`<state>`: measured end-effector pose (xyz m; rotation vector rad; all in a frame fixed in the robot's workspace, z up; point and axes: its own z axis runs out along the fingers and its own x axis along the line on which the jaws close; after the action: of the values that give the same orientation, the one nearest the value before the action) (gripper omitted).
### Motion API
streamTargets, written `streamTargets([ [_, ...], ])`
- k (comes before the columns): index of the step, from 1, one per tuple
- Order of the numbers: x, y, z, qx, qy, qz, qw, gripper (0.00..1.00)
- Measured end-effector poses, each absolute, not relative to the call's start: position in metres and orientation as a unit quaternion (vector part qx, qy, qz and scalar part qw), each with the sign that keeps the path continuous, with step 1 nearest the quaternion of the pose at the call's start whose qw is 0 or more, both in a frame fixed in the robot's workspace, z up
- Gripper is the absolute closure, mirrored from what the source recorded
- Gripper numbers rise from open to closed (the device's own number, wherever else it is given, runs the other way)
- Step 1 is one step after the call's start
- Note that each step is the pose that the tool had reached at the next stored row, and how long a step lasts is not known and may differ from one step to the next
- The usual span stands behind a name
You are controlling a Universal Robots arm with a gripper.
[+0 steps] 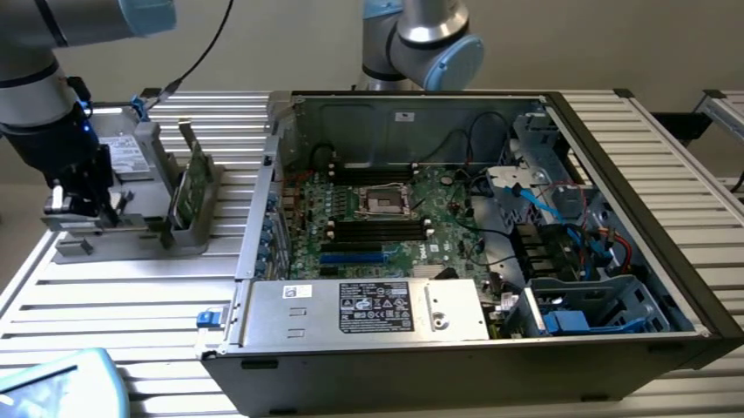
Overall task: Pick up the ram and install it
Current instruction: 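Pick up the ram and move it above insertion slot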
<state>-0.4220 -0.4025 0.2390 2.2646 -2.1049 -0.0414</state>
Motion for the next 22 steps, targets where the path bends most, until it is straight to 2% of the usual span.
streamTargets([
  [22, -0.412, -0.395, 0.335, 0.732, -0.681, -0.014, 0.025, 0.86],
])
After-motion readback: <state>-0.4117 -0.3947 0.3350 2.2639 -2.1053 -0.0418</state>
